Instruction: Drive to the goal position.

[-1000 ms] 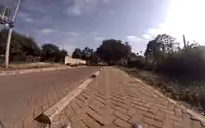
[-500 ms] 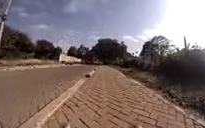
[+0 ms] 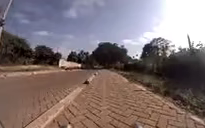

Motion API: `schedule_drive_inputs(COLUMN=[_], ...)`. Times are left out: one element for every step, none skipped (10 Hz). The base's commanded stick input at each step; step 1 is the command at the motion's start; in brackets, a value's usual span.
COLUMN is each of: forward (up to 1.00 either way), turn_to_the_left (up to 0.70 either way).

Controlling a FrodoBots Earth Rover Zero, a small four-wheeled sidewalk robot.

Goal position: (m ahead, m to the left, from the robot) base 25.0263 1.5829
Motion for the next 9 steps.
schedule_drive_inputs(forward=[0.70, 0.70, 0.70, 0.70, 0.70, 0.70, 0.70, 0.70, 0.70], turn_to_the_left=[0.00, 0.00, 0.00, 0.00, 0.00, 0.00, -0.35, -0.35, -0.33])
